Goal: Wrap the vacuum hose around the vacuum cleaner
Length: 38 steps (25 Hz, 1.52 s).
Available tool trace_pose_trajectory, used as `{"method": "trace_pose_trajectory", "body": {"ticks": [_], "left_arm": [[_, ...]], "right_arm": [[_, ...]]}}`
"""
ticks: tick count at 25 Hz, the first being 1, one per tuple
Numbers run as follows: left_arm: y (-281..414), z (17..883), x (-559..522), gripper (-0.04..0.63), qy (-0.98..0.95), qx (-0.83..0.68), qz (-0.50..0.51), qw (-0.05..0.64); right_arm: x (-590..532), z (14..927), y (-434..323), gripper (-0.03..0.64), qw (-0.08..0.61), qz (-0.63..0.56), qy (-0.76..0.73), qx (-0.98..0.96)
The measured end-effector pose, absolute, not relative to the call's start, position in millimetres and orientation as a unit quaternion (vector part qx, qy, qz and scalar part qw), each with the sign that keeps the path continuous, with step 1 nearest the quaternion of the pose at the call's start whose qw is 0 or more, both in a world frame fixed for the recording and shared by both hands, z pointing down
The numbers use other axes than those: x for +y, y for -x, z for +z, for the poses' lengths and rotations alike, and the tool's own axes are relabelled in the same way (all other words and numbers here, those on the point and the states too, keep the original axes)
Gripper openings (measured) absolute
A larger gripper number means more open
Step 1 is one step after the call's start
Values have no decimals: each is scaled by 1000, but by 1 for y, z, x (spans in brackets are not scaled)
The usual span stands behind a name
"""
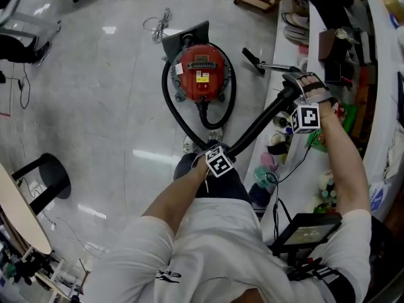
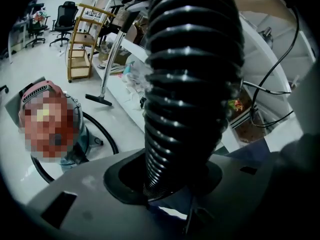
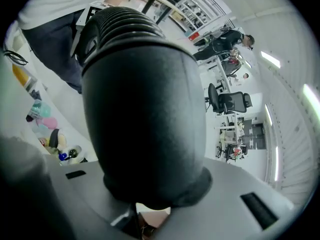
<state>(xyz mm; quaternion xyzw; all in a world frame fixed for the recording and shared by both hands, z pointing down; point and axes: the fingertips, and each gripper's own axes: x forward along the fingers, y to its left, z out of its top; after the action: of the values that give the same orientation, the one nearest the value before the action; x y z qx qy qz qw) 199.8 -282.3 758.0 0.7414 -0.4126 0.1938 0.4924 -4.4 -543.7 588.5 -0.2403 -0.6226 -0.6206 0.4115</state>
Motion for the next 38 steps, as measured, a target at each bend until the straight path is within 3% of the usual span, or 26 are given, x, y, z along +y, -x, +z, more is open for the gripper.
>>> {"method": "trace_pose_trajectory", "body": {"ticks": [16, 24, 38], "left_arm": [[-165, 810, -413, 181, -694, -451, 140, 544], [-134, 816, -428, 183, -703, -442, 136, 540], [-59, 844, -472, 192, -664, -475, 66, 573]], "right_arm": [[-594, 621, 111, 117, 313, -685, 312, -579], [-592, 620, 145, 117, 290, -706, 355, -541], [-571, 637, 259, 118, 185, -753, 377, -506]]}}
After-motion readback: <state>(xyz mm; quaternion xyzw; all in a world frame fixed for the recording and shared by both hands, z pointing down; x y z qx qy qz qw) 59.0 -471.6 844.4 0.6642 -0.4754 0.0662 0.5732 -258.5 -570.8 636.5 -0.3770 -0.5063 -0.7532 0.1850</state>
